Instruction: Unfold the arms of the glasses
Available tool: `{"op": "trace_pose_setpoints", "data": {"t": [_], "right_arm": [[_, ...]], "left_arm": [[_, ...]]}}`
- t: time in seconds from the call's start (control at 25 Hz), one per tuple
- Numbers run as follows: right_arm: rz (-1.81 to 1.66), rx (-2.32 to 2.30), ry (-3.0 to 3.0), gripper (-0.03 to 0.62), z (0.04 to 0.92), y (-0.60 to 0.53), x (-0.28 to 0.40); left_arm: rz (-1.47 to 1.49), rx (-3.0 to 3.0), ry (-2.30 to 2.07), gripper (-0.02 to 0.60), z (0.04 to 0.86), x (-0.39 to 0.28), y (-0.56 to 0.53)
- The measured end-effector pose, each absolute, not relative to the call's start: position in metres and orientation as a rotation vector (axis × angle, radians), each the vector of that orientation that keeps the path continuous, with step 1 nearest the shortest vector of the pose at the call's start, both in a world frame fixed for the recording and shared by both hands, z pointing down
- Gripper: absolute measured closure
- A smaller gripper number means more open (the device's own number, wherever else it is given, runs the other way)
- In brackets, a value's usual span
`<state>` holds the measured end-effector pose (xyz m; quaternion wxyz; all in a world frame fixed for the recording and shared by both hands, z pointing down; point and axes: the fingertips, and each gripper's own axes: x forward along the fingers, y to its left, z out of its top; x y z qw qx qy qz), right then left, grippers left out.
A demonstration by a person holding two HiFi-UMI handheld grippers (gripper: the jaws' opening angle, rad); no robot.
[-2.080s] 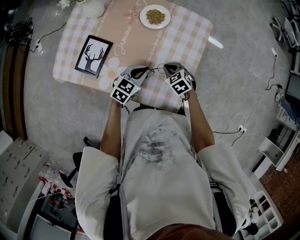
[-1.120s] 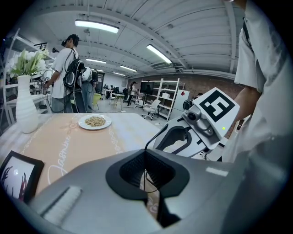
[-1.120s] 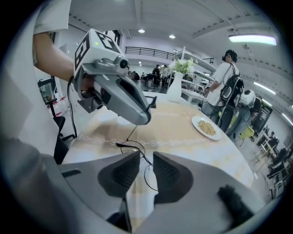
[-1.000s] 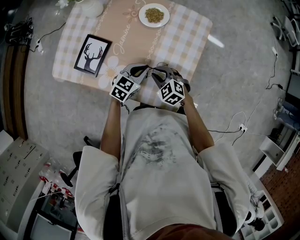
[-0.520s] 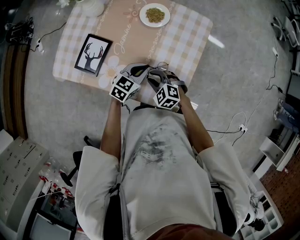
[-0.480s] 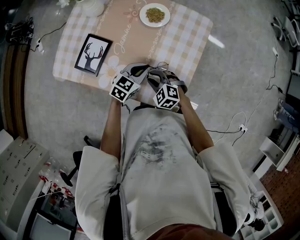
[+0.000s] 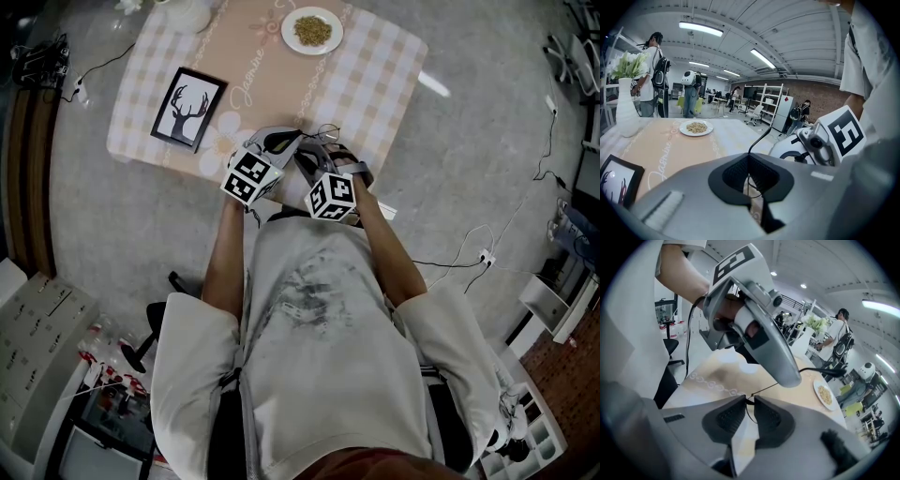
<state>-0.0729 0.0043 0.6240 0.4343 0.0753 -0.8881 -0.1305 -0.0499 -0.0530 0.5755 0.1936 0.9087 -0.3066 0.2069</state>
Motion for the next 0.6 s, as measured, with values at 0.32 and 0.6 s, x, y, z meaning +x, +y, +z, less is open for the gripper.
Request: {"op": "trace_pose_setpoints", "data": {"t": [0.32, 0.6], "right_arm": [[-0.249, 0.229, -2.250, 0.546, 0.615, 0.001, -0.071], [-0.184, 0.352, -2.292, 0.557, 0.599, -0.009, -0.070]], "left_arm": [[0.574, 2.548, -0.869, 0.572, 0.577, -0.053, -0.055], [0.573, 2.557, -0.876, 0.572, 0.575, -0.056, -0.058]]}}
